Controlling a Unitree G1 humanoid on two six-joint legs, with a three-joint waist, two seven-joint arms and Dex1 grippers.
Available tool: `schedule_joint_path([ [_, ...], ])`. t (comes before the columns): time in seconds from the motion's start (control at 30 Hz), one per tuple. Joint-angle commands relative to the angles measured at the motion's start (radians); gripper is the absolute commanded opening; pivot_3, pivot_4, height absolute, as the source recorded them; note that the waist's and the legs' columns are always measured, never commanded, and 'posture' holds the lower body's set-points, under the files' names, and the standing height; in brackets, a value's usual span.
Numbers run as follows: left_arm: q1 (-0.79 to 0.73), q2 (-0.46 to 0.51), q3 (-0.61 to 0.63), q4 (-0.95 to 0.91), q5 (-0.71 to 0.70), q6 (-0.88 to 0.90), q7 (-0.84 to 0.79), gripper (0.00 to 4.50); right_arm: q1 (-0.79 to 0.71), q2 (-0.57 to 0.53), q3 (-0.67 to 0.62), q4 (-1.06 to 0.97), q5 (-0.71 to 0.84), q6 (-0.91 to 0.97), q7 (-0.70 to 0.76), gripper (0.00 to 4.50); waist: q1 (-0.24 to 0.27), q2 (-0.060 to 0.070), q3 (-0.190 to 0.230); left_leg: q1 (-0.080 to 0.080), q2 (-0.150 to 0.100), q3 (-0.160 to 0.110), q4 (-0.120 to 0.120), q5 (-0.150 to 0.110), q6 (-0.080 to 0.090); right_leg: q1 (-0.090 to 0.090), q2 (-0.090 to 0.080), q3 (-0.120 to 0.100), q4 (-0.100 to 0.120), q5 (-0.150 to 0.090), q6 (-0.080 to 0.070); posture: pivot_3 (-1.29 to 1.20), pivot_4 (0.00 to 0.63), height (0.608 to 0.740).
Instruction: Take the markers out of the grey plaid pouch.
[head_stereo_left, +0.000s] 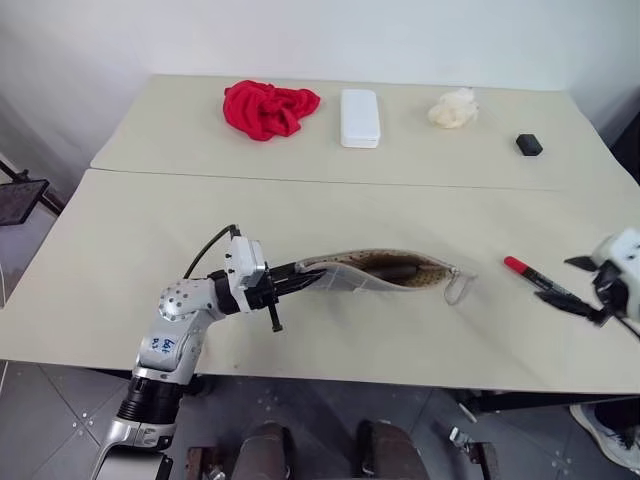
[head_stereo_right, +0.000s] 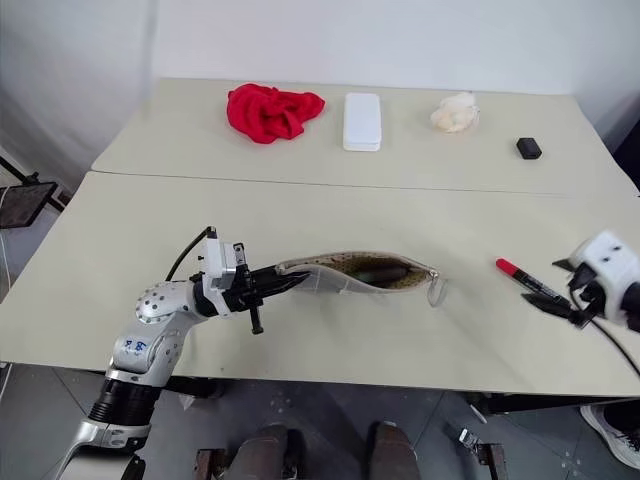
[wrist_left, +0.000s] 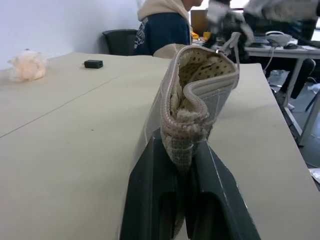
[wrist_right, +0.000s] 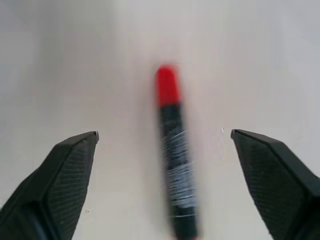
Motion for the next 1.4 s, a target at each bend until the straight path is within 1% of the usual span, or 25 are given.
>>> schedule_joint_path([
  [0.03,-0.033,-0.007,-0.026,0.007,0.021,-0.042,-0.030,0.06,-0.158,-0.060,0.006,-0.203,0.140,0.118,0.092,4.47,-0.011,0.002,0.000,0.001,0.001,0.001,0.000,0.000,0.000,0.000,0.000,0.001,0.000,0.000,-0.001,0.00,0.150,0.740],
  [0.17,-0.049,-0.018,-0.039,0.037,0.038,-0.064,-0.030,0.06,-0.239,0.000,0.085,-0.355,0.192,0.183,0.092,4.47,-0.011,0.001,0.000,0.001,0.002,-0.001,-0.001,0.000,0.000,0.001,0.002,0.000,-0.001,0.001,-0.001,0.00,0.150,0.740],
  [0.2,-0.052,-0.020,-0.040,0.039,0.039,-0.065,-0.028,0.06,-0.241,0.005,0.109,-0.405,0.210,0.224,0.091,4.30,-0.008,0.001,0.000,0.001,0.001,-0.001,-0.001,0.000,0.000,0.001,0.001,0.000,-0.001,0.001,-0.001,0.00,0.150,0.740],
  [0.27,-0.055,-0.020,-0.041,0.045,0.044,-0.070,-0.028,0.06,-0.250,0.030,0.146,-0.485,0.225,0.239,0.089,3.88,0.002,0.001,0.000,-0.002,0.001,-0.001,0.000,0.000,0.000,0.000,0.001,0.000,-0.001,0.002,0.000,0.00,0.150,0.740],
  [0.33,-0.056,-0.020,-0.040,0.048,0.047,-0.071,-0.026,0.06,-0.263,0.058,0.167,-0.540,0.250,0.273,0.073,3.23,0.006,0.001,0.000,-0.003,0.001,-0.001,0.000,0.000,0.000,0.000,0.001,0.000,0.000,0.003,0.000,0.00,0.150,0.740],
  [0.47,-0.048,-0.019,-0.043,0.042,0.052,-0.067,-0.021,0.06,-0.273,0.080,0.222,-0.656,0.266,0.280,0.080,1.82,0.005,0.001,0.000,-0.003,0.000,-0.001,0.000,0.000,0.001,0.000,0.001,-0.001,-0.001,0.004,0.000,0.00,0.150,0.740],
  [0.63,-0.041,-0.017,-0.043,0.034,0.054,-0.061,-0.021,0.06,-0.320,0.120,0.251,-0.726,0.317,0.332,0.057,0.03,0.001,0.001,0.000,-0.003,0.001,-0.001,0.000,0.000,0.001,0.000,0.001,-0.001,-0.001,0.004,0.000,0.00,0.150,0.740],
  [0.8,-0.041,-0.016,-0.042,0.034,0.054,-0.058,-0.022,0.06,-0.320,0.128,0.282,-0.770,0.325,0.362,0.042,0.01,0.004,0.001,0.000,-0.003,0.000,-0.002,0.000,-0.001,0.001,0.000,0.001,-0.001,-0.001,0.004,0.000,0.00,0.150,0.740],
  [0.9,-0.046,-0.015,-0.041,0.037,0.052,-0.054,-0.024,0.06,-0.303,0.132,0.349,-0.807,0.284,0.388,0.008,0.01,0.001,0.001,0.000,-0.003,0.001,-0.002,0.000,-0.001,0.001,0.000,0.001,-0.001,-0.001,0.004,0.000,0.00,0.150,0.740],
  [1.03,-0.047,-0.016,-0.041,0.037,0.051,-0.050,-0.025,0.06,-0.298,0.122,0.391,-0.819,0.252,0.419,-0.023,0.01,0.002,0.001,0.000,-0.003,0.000,-0.001,0.000,-0.001,0.001,0.000,0.001,-0.001,-0.001,0.004,0.000,0.00,0.150,0.740],
  [1.1,-0.047,-0.017,-0.041,0.036,0.050,-0.049,-0.024,0.06,-0.291,0.105,0.419,-0.819,0.225,0.425,-0.021,0.01,0.003,0.001,0.000,-0.003,0.001,-0.002,0.000,-0.001,0.001,0.000,0.001,-0.001,-0.001,0.004,0.000,0.00,0.150,0.740],
  [1.23,-0.051,-0.019,-0.041,0.038,0.049,-0.046,-0.025,0.06,-0.326,0.160,0.468,-0.781,0.148,0.459,-0.126,0.01,0.001,0.001,0.000,-0.003,0.001,-0.001,0.000,-0.001,0.001,0.000,0.001,-0.001,-0.001,0.004,0.000,0.00,0.150,0.740],
  [1.33,-0.051,-0.020,-0.040,0.038,0.049,-0.044,-0.024,0.06,-0.344,0.172,0.498,-0.768,0.103,0.480,-0.154,0.01,0.001,0.001,0.000,-0.003,0.001,-0.001,0.000,-0.001,0.001,-0.001,0.001,-0.001,-0.001,0.004,0.000,0.00,0.150,0.740],
  [1.4,-0.049,-0.021,-0.038,0.036,0.048,-0.042,-0.021,0.06,-0.357,0.155,0.562,-0.751,0.025,0.498,-0.176,0.01,0.000,0.001,0.000,-0.003,0.001,-0.001,0.000,-0.001,0.001,-0.001,0.001,-0.001,-0.001,0.004,0.000,0.00,0.150,0.740],
])
